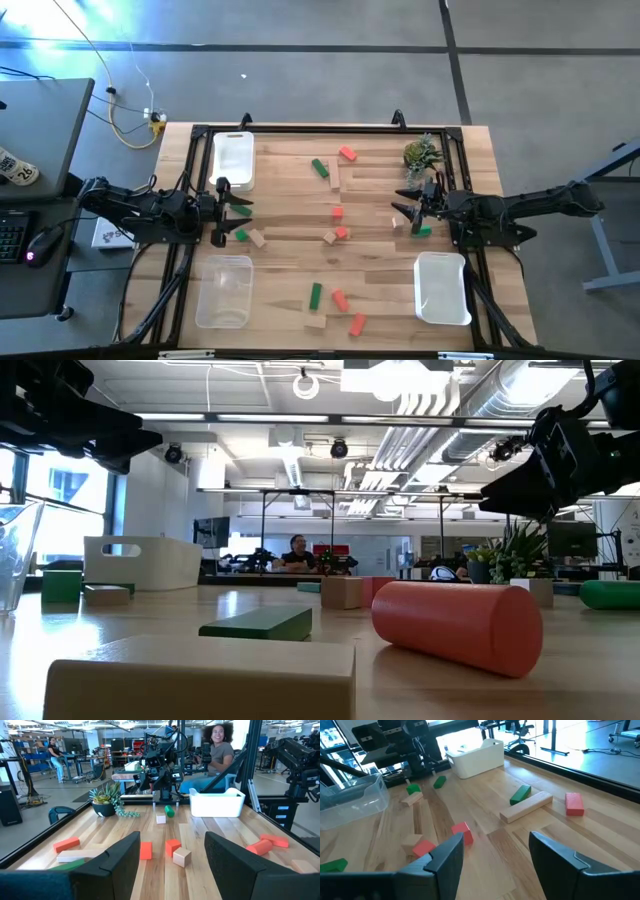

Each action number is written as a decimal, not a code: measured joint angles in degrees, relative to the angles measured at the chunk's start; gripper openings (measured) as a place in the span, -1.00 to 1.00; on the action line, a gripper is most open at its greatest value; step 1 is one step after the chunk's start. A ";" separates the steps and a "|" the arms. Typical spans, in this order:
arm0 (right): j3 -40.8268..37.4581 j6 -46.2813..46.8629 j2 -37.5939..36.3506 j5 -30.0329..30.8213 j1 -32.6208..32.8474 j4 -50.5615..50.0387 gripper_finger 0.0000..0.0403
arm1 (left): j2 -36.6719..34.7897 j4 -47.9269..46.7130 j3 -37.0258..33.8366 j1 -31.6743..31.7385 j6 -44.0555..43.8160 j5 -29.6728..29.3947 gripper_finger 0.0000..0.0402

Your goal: Sort & place blocks by color

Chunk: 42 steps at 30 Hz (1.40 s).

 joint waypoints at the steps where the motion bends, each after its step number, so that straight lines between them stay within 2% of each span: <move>1: 0.00 0.00 0.00 -0.02 0.01 0.00 0.05 | 0.00 0.00 -0.01 0.01 0.01 0.00 0.05; 37: 0.01 0.00 -0.01 0.00 -0.01 -0.01 0.05 | 0.01 -0.30 0.00 0.00 -0.51 0.00 0.05; 42: 0.00 0.00 -0.01 0.00 0.00 0.00 0.05 | 0.01 -0.30 0.00 0.02 -4.74 0.00 0.05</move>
